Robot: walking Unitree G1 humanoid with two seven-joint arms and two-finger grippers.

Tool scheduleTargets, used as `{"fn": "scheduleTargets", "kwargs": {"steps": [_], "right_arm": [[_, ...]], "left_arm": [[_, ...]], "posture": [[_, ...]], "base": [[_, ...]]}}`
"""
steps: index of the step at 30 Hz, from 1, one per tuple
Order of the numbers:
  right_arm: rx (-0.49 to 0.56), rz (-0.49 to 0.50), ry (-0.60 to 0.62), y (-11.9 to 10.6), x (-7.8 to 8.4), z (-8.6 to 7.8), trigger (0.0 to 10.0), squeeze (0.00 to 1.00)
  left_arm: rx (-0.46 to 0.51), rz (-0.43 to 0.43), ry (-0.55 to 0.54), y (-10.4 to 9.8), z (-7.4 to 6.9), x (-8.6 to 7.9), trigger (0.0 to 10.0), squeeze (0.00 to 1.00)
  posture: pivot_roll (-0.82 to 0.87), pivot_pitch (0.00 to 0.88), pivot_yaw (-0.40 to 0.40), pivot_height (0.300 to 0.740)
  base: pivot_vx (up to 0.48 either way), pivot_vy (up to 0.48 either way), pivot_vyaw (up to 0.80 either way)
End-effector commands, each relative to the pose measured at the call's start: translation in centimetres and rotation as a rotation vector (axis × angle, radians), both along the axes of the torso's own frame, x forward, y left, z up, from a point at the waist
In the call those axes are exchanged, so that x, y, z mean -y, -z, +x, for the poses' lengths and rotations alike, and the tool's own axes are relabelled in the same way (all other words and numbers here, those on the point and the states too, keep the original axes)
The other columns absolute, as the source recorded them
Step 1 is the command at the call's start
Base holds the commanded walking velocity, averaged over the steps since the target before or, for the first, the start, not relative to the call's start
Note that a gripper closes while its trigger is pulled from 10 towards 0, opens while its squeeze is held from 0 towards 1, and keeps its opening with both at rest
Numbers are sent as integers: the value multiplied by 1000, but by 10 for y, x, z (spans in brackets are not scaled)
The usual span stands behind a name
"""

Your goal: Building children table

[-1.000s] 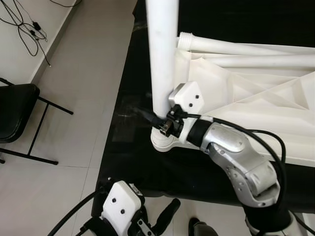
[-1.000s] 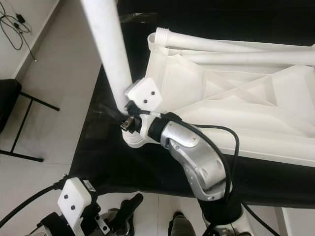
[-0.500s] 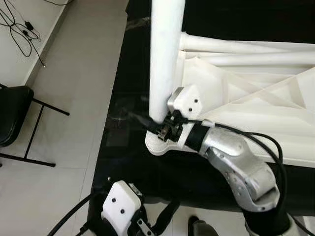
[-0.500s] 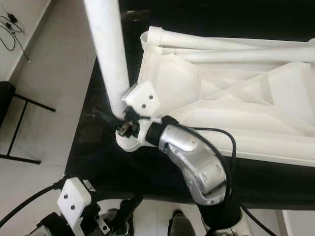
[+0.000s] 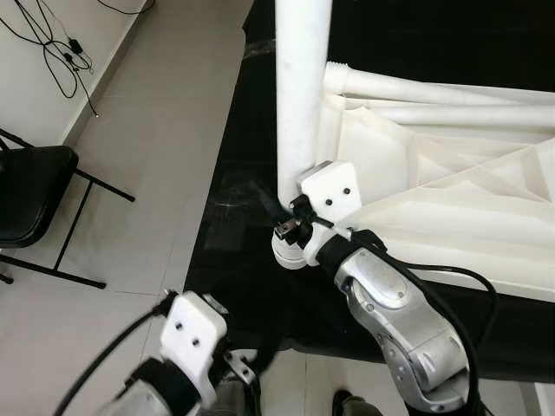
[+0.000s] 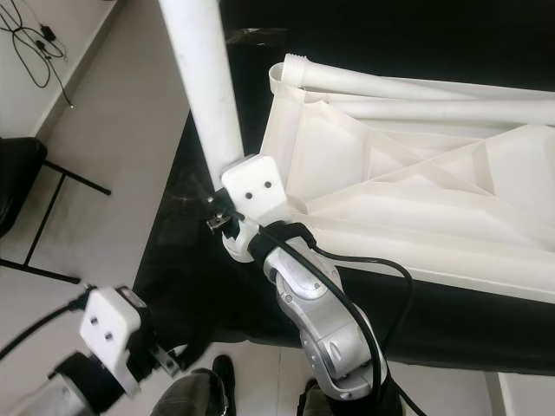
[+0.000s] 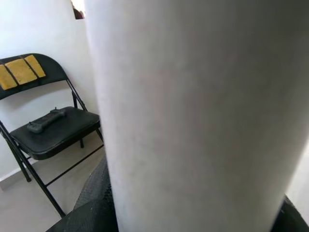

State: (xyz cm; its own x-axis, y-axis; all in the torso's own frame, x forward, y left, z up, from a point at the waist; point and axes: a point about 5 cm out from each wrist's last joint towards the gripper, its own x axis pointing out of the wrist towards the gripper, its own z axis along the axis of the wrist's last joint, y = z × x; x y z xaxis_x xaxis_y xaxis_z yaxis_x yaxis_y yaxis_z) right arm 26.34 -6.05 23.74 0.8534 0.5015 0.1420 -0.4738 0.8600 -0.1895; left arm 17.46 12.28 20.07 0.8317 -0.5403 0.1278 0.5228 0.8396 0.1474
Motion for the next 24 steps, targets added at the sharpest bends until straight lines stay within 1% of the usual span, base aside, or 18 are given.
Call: {"fn": "scheduleTargets", "kwargs": {"steps": [1,2,4,7,8,9,10,11,12,13,14,15,16,17,18,19,22,24], "right_arm": [[-332,-115,166,67,21,16,10000,0],[-332,-115,166,67,21,16,10000,0],[-319,-94,174,67,18,18,10000,0],[-312,-65,174,66,14,20,10000,0],[-312,-65,174,66,14,20,10000,0],[-309,-59,171,66,13,20,10000,0],[-309,-59,171,66,13,20,10000,0],[-307,-55,169,66,12,21,10000,0],[-307,-55,169,66,12,21,10000,0],[-303,-45,164,65,11,21,10000,0],[-303,-45,164,65,11,21,10000,0],[-298,-36,158,65,9,22,10000,0],[-298,-36,158,65,9,22,10000,0],[-290,-26,148,64,7,23,10000,0],[-273,-11,131,61,3,23,10000,0],[-273,-11,131,61,3,23,10000,0],[-242,5,98,57,-3,21,10000,0],[-233,8,90,56,-5,21,10000,0]], "left_arm": [[29,-8,-18,-12,10,-9,10000,0],[29,-8,-18,-12,10,-9,10000,0],[161,-39,39,-54,28,-17,10000,0],[247,-107,164,-93,37,-18,10000,0],[247,-107,164,-93,37,-18,10000,0],[265,-139,230,-106,39,-16,10000,0],[265,-139,230,-106,39,-16,10000,0],[276,-159,276,-114,39,-14,10000,0],[276,-159,276,-114,39,-14,10000,0],[294,-168,338,-126,42,-12,10000,0],[294,-168,338,-126,42,-12,10000,0],[308,-171,384,-138,46,-11,10000,0],[308,-171,384,-138,46,-11,10000,0],[320,-158,420,-149,53,-8,10000,0],[294,-131,447,-164,66,-5,10000,0],[294,-131,447,-164,66,-5,10000,0],[218,-122,426,-170,85,-3,10000,0],[196,-135,429,-171,90,-2,10000,0]], "posture": [[29,307,55,740],[29,307,55,740],[33,295,62,740],[33,291,69,740],[33,291,69,740],[34,287,75,740],[34,287,75,740],[34,285,78,740],[34,285,78,740],[37,280,85,740],[37,280,85,740],[40,277,90,740],[40,277,90,740],[42,275,96,740],[43,271,101,740],[43,271,101,740],[41,268,112,740],[42,268,115,740]], "base": [[0,0,0],[0,0,0],[0,0,0],[0,0,0],[0,0,0],[0,0,0],[0,0,0],[0,0,0],[0,0,0],[0,0,0],[0,0,0],[0,0,0],[0,0,0],[0,0,0],[0,0,0],[0,0,0],[0,0,0],[0,0,0]]}}
